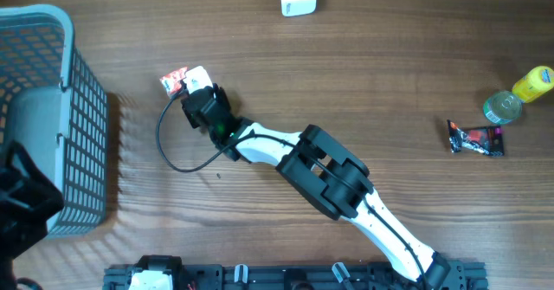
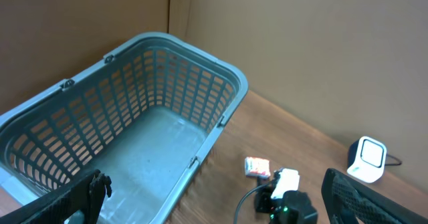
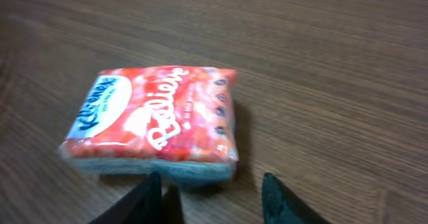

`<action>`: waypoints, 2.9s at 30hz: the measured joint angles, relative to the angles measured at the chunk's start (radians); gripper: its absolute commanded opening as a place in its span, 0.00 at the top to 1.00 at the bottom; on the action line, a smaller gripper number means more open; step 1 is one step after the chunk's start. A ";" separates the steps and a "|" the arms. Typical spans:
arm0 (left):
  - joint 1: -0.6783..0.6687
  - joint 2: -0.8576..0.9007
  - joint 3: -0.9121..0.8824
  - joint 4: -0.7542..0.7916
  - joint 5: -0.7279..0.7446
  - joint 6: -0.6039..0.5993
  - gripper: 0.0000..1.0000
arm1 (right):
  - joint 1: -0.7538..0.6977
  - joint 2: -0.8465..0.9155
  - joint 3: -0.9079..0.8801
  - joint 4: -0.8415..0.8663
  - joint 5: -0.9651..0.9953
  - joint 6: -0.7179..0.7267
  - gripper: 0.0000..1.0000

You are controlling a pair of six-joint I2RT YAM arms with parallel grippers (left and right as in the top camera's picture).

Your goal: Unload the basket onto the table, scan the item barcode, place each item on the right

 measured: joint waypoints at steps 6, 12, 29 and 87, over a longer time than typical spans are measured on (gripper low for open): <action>0.000 0.000 -0.078 0.002 0.001 0.000 0.00 | -0.008 0.000 0.006 -0.054 0.138 0.016 0.16; 0.000 0.010 -0.248 0.085 0.046 0.000 0.00 | -0.095 -0.066 0.026 -0.280 0.097 0.149 0.00; 0.000 0.780 -0.481 0.481 0.330 -0.132 0.00 | -0.687 -0.492 0.007 -0.932 -0.240 0.225 0.00; -0.169 1.048 -0.844 1.017 0.428 -0.176 0.41 | -0.739 -0.492 0.006 -1.027 -0.214 0.153 0.00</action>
